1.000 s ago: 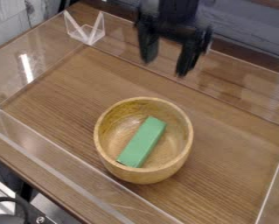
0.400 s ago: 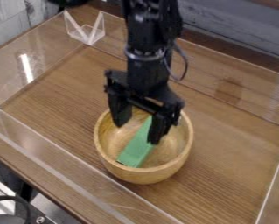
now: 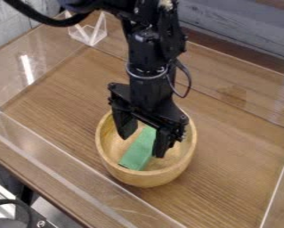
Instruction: Remove the green block from inside the brown bowl and put it on the table
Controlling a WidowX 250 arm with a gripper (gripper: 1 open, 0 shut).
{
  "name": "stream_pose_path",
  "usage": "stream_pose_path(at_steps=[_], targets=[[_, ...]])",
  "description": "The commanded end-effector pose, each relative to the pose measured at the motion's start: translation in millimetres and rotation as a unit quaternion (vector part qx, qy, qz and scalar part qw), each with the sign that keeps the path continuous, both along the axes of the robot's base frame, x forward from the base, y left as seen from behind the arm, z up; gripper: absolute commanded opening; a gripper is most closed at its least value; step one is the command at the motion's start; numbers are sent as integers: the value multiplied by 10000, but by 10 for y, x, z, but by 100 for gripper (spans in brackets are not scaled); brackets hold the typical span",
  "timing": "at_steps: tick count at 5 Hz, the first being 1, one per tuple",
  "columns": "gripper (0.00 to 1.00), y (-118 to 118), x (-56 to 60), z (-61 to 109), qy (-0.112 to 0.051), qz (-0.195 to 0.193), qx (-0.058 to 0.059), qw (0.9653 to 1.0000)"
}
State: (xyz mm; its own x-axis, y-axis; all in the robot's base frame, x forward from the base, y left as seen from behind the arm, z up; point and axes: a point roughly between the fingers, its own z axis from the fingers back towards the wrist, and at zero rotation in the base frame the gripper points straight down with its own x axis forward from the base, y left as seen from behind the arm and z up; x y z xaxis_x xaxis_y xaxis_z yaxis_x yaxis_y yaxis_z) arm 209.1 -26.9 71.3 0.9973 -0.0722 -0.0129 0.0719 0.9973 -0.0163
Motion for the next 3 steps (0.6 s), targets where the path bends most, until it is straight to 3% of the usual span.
stream_pose_path(at_steps=[1, 3], targets=[[100, 10, 51, 88, -209, -2, -70, 9998], [100, 31, 54, 99, -222, -38, -147, 9996]])
